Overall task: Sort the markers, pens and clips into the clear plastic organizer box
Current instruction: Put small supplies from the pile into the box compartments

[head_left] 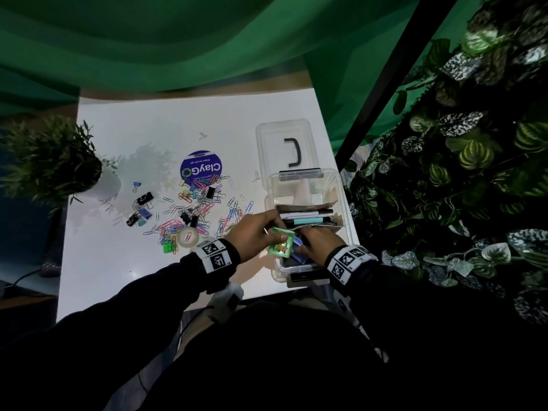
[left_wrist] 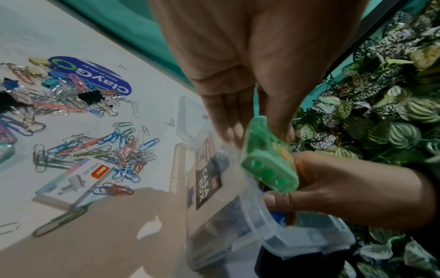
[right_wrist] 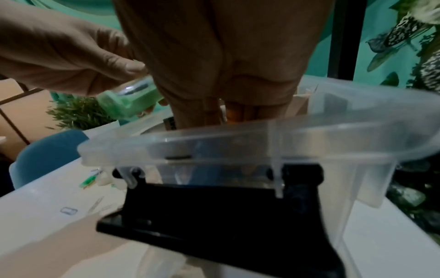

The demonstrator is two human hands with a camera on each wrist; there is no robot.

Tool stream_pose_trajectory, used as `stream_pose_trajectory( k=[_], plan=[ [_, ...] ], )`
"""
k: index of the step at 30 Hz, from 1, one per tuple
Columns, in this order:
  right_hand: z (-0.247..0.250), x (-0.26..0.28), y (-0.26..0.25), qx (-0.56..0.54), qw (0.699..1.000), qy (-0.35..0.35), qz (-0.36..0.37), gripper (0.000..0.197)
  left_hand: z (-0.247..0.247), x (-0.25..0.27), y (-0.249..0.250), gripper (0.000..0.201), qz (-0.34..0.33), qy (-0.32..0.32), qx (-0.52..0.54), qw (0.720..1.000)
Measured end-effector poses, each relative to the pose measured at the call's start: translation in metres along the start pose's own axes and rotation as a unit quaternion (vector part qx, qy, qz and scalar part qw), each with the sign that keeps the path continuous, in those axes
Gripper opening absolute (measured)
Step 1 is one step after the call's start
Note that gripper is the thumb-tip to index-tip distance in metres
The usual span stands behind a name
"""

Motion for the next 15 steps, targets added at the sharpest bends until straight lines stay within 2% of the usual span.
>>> stream_pose_trajectory(
  k=[5,8,10,12,15],
  plan=[
    [-0.007,0.001,0.004,0.014,1.0,0.005,-0.026,0.029,-0.008,-0.004,0.015,0.017,-0.012,-0.004,-0.024,1.0],
    [-0.007,0.001,0.004,0.05,0.998,-0.025,-0.021,0.025,-0.02,-0.008,0.022,0.016,-0.067,-0.028,-0.113,0.991],
    [-0.007,0.001,0.01,0.06,0.996,-0.067,-0.016,0.028,-0.032,-0.007,0.032,0.014,-0.149,-0.032,-0.198,0.968],
    [-0.002,-0.001,0.015,0.033,0.997,-0.076,-0.002,0.032,-0.043,-0.007,0.038,0.01,-0.23,-0.02,-0.278,0.933],
    [0.007,0.002,0.013,0.003,0.998,-0.053,0.022,0.025,-0.05,-0.01,0.036,0.005,-0.258,-0.02,-0.359,0.897]
  ],
)
Point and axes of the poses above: each hand's wrist, its own x-axis away from the middle knuckle, its own z-axis out of the back of the hand, y = z × x, the point moved 4 cm from there along -x, towards the middle knuckle, and after that the axes turned 14 degrees about y, right-handed, at the moved point
